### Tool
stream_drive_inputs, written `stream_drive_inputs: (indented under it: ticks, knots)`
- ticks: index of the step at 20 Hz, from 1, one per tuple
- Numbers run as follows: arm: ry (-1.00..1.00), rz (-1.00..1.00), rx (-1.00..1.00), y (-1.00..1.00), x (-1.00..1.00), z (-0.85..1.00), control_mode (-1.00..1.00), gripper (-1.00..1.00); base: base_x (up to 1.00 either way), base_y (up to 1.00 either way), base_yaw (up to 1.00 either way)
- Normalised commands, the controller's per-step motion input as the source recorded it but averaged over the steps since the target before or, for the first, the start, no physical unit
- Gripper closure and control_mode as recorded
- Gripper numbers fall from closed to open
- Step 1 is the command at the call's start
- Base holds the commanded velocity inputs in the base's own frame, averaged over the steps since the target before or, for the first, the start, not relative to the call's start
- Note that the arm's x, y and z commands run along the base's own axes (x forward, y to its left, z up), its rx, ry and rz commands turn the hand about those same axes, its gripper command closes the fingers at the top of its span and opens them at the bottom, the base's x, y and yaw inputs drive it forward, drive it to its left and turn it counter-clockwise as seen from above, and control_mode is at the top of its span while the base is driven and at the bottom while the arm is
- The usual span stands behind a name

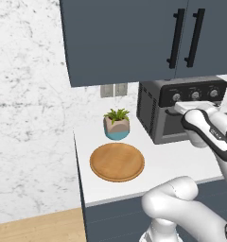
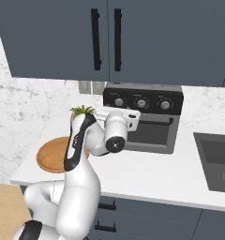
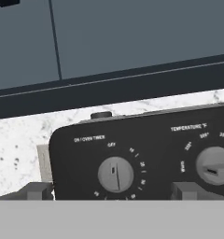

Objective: Pick up the kebab skewer and baguette bread, and place them inside the toaster oven. Close the toaster oven door and start by setting the timer.

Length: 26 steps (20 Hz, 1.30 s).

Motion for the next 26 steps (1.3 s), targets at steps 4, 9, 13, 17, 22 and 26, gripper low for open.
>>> stream_drive_inputs:
  ticks: [4, 9, 13, 17, 22, 26]
  knots:
    - [0.0, 0.0, 0.0, -0.13, 0.0, -0.01, -1.0, -1.0, 0.0, 0.0, 0.0]
    - [0.01, 0.0, -0.01, 0.02, 0.0, -0.1, -1.0, -1.0, 0.0, 0.0, 0.0]
    - [0.04, 0.0, -0.04, 0.13, 0.0, 0.0, -1.0, -1.0, 0.0, 0.0, 0.0]
    - [0.01, 0.0, -0.03, 0.08, 0.06, 0.0, -1.0, -1.0, 0.0, 0.0, 0.0]
    - [0.0, 0.0, -0.01, 0.03, 0.1, 0.0, -1.0, -1.0, 0.0, 0.0, 0.0]
    - [0.0, 0.0, 0.0, 0.0, 0.14, 0.0, -1.0, -1.0, 0.0, 0.0, 0.0]
